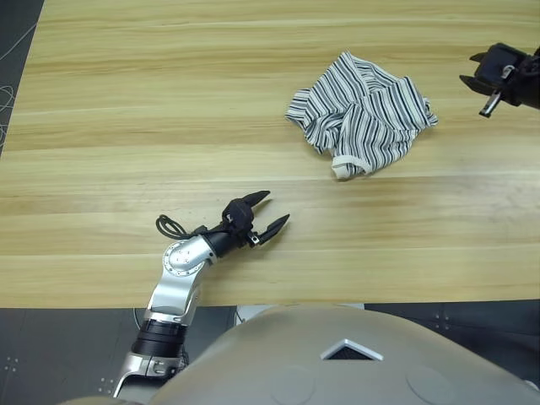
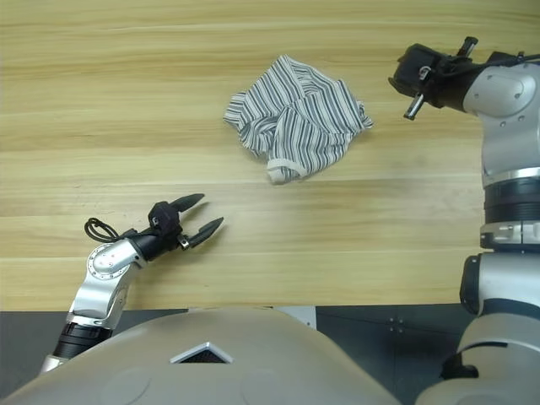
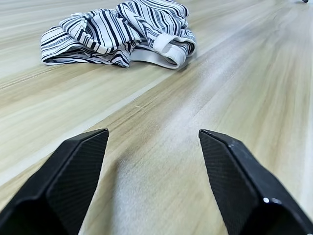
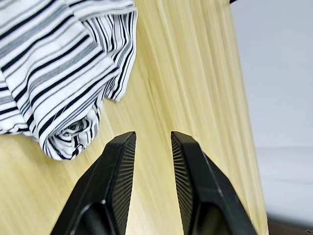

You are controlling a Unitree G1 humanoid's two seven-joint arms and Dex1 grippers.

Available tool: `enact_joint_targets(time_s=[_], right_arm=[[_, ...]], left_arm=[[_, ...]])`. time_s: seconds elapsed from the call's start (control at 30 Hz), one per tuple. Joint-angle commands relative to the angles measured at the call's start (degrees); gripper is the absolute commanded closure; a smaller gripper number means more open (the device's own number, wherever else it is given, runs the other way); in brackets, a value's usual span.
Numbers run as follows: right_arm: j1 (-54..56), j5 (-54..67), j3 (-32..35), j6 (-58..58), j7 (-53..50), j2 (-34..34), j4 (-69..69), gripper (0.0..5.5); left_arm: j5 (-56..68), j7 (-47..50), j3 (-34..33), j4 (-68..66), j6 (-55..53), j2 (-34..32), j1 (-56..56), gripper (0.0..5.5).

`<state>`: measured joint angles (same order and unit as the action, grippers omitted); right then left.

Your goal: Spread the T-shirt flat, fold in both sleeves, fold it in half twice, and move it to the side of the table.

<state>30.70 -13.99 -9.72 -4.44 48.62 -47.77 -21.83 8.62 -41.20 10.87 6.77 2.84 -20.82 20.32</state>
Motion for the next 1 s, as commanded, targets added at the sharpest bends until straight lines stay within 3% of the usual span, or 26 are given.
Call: enact_joint_targets(time_s=[0.03, 0.13, 0.37, 1.0], right_arm=[[3.0, 6.1, -0.8, 1.3, 3.2, 7.6, 1.8, 4.18], [5.0, 8.6, -1.5, 2.0, 4.1, 12.7, -1.7, 4.18], [7.0, 8.7, -4.1, 2.0, 5.4, 18.3, -7.0, 3.1], [7.6, 5.4, -7.6, -0.6, 4.5, 22.0, -19.2, 3.1]], left_arm=[[-0.7, 1.0, 1.0, -0.3, 0.2, 0.6, -1.0, 2.03], [-0.8, 1.4, 1.6, -0.2, 0.3, 0.8, -1.0, 2.03], [-0.7, 2.0, 2.4, 0.0, 0.4, 0.6, -0.6, 2.03], [-0.2, 2.4, 3.3, 0.3, 0.6, 0.8, -0.3, 2.03]])
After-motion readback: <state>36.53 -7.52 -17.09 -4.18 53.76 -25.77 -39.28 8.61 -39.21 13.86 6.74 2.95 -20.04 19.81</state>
